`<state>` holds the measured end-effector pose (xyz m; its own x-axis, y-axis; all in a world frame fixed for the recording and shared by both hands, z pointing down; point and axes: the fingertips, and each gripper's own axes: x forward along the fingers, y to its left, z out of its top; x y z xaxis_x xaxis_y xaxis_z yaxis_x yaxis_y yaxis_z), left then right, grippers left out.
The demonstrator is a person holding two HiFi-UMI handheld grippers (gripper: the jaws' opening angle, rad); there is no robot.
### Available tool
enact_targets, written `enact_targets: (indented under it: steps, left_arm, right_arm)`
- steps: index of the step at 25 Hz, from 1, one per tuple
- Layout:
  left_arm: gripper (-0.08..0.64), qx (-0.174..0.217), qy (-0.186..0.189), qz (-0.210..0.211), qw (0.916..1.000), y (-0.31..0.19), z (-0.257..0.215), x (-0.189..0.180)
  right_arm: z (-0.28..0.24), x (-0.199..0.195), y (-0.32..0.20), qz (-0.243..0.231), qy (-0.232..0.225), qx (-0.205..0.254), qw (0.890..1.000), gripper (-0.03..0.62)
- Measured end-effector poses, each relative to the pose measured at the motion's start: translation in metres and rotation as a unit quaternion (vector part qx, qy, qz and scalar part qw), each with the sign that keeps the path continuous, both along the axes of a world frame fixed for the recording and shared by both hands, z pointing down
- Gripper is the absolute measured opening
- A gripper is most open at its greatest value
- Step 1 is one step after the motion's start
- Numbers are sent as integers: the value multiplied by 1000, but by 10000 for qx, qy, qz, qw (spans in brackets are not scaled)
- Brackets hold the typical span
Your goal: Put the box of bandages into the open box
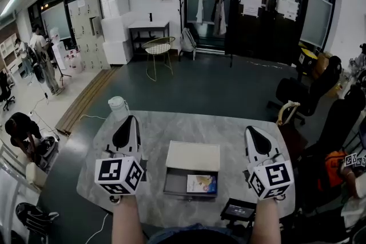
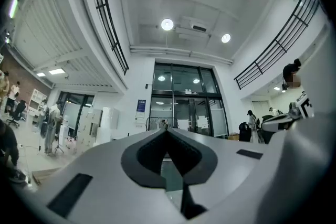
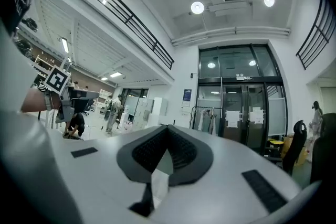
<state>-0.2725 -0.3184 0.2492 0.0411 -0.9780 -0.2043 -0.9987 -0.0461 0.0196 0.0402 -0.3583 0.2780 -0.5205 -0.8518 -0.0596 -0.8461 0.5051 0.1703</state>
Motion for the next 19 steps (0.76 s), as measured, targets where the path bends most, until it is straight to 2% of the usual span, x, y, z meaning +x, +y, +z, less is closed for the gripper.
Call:
enact_targets:
  steps: [11,19]
  left_arm:
    - [12,-49,20,177,9998,1,1,10]
    - [12,-102,77,193,9997,3,9,18]
  right_arm:
    - [-1,5,8,117,131,-57,9998,25]
    - [1,3,13,-133,241,-46,9996,25]
